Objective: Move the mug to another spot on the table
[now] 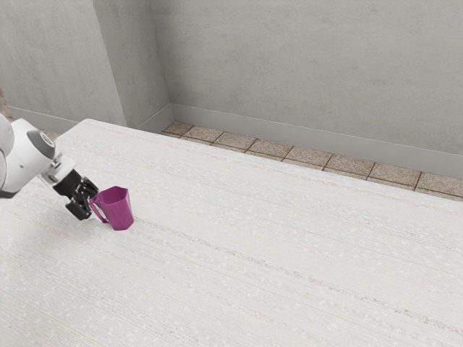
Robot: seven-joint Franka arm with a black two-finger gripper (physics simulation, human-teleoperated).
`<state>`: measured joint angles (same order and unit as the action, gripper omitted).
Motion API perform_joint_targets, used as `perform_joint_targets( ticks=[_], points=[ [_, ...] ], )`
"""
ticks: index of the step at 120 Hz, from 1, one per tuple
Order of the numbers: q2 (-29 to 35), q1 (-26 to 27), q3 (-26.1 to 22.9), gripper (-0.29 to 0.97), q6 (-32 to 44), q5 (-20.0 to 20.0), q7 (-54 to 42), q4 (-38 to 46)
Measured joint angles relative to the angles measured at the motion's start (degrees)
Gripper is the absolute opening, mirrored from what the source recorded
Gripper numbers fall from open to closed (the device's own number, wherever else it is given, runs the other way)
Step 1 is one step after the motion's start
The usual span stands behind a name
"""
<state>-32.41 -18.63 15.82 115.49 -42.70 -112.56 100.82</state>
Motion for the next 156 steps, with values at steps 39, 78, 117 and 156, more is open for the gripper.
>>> perform_joint_targets(
  ticks=[39, 78, 117, 156],
  points=[
    [-0.3, -1.5, -0.3, 0.30, 0.1, -1.8, -0.9, 0.8],
    [-0.5, -2.5, -1.3, 0.17, 0.1, -4.1, -1.5, 0.8],
    [-0.6, -2.8, -1.6, 0.04, 0.1, -4.9, -1.8, 0.4],
    [0.8, -3.5, -4.3, 0.01, -0.4, -7.5, -2.8, -0.4]
  ],
)
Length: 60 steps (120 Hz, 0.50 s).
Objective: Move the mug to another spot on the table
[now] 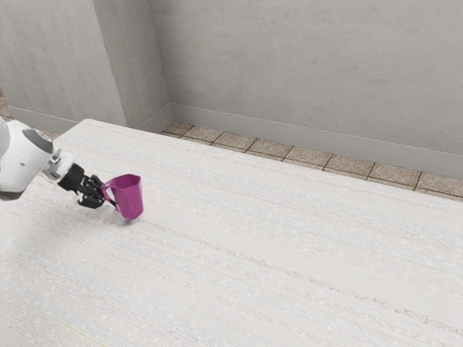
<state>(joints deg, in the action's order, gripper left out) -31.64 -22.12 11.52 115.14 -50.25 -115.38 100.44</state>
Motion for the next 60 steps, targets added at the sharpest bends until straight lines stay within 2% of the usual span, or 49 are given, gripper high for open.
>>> perform_joint_targets(
  ticks=[48, 60],
  points=[
    [2.0, -0.6, -8.1, -0.03, 0.0, -2.1, -5.5, 3.2],
    [2.1, -1.7, -9.5, -0.04, -0.3, -4.2, -8.1, 5.1]
  ],
)
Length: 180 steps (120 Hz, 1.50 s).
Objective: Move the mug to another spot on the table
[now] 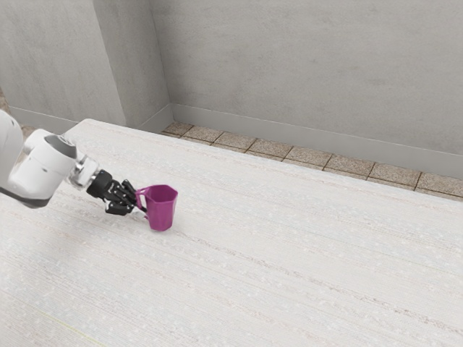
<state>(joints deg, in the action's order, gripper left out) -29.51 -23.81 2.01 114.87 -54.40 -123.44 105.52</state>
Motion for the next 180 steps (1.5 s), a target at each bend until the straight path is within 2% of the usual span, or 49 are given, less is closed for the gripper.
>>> perform_joint_targets(
  ticks=[33, 90, 113, 133, 148, 160, 172, 180],
  points=[
    [-0.2, -0.5, -2.0, -0.05, -1.5, -4.5, -7.7, 3.5],
    [-3.9, -1.1, -3.5, 0.01, -2.2, -5.8, -15.6, 1.9],
    [-4.0, -1.1, -3.6, 0.36, -2.4, -5.7, -17.2, 1.9],
    [-3.4, -1.6, -3.5, 0.53, -2.6, -5.4, -18.1, 2.0],
    [-0.7, -2.8, -3.1, 0.60, -2.9, -3.9, -18.4, 2.4],
    [4.3, -3.4, -2.7, 0.63, -3.2, -1.6, -17.9, 2.8],
    [11.9, -2.7, -2.4, 0.65, -3.2, 2.1, -16.3, 2.9],
    [17.7, -0.1, -2.4, 0.66, -2.6, 6.9, -13.5, 2.7]
  ],
)
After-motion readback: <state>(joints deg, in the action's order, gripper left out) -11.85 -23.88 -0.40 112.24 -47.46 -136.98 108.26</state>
